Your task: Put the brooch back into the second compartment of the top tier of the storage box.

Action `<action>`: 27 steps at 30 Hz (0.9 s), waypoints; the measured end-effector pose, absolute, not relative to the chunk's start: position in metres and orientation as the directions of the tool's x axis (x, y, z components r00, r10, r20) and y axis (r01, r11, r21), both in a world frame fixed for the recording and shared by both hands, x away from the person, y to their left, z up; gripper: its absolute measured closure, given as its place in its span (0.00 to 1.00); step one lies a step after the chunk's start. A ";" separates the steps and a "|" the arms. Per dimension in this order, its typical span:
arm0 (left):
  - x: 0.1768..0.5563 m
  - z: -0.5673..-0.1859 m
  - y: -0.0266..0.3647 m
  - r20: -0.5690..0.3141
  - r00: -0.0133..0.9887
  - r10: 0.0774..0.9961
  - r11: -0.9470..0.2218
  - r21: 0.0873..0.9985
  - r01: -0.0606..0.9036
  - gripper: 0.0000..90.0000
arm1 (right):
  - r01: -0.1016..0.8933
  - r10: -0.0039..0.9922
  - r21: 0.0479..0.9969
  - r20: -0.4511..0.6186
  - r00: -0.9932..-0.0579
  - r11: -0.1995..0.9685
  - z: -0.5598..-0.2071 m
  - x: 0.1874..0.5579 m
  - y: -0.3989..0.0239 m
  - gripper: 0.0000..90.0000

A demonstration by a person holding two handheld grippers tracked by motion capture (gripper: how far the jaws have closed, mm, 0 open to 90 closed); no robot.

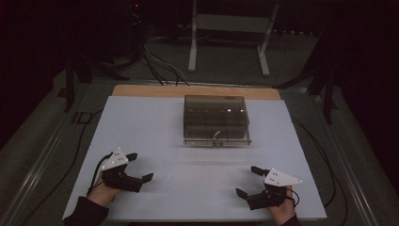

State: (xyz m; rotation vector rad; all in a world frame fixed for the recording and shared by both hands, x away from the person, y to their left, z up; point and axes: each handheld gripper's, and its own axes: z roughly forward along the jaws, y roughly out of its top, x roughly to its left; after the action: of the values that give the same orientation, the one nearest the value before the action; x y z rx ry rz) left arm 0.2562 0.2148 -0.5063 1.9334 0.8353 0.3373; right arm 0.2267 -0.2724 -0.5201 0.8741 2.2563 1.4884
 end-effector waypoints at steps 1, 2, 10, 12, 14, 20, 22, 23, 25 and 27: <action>0.254 -0.508 0.216 -0.115 0.724 0.681 -0.296 0.860 0.415 0.01 | 0.322 0.633 0.905 0.080 -0.770 0.277 -0.520 0.227 -0.273 0.00; 0.252 -0.510 0.217 -0.113 0.723 0.681 -0.305 0.854 0.421 0.01 | 0.323 0.634 0.906 0.081 -0.769 0.275 -0.520 0.227 -0.273 0.00; 0.236 -0.517 0.224 -0.101 0.710 0.696 -0.300 0.858 0.416 0.01 | 0.322 0.633 0.905 0.079 -0.770 0.279 -0.520 0.227 -0.273 0.00; 0.232 -0.518 0.227 -0.104 0.708 0.698 -0.300 0.856 0.422 0.01 | 0.325 0.634 0.905 0.083 -0.769 0.275 -0.520 0.227 -0.273 0.00; 0.227 -0.520 0.230 -0.098 0.706 0.701 -0.306 0.853 0.423 0.01 | 0.324 0.635 0.905 0.082 -0.768 0.275 -0.520 0.227 -0.273 0.00; 0.219 -0.524 0.240 -0.094 0.695 0.713 -0.300 0.855 0.423 0.01 | 0.325 0.635 0.904 0.081 -0.768 0.278 -0.520 0.227 -0.273 0.00; 0.219 -0.526 0.242 -0.099 0.691 0.716 -0.294 0.855 0.427 0.01 | 0.327 0.633 0.902 0.082 -0.770 0.281 -0.521 0.228 -0.272 0.00; 0.219 -0.527 0.243 -0.104 0.689 0.717 -0.291 0.854 0.432 0.01 | 0.328 0.633 0.902 0.083 -0.770 0.281 -0.521 0.228 -0.272 0.00; 0.221 -0.528 0.243 -0.110 0.694 0.712 -0.289 0.854 0.433 0.01 | 0.327 0.632 0.902 0.082 -0.770 0.282 -0.521 0.228 -0.272 0.00; 0.222 -0.529 0.242 -0.111 0.700 0.705 -0.295 0.852 0.432 0.01 | 0.327 0.631 0.901 0.081 -0.772 0.285 -0.521 0.228 -0.272 0.00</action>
State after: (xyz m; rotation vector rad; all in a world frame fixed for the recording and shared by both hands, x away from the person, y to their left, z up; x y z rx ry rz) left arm 0.2224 0.2417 -0.5292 1.9373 0.8797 0.3533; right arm 0.2279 -0.2717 -0.5210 0.8747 2.2662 1.4817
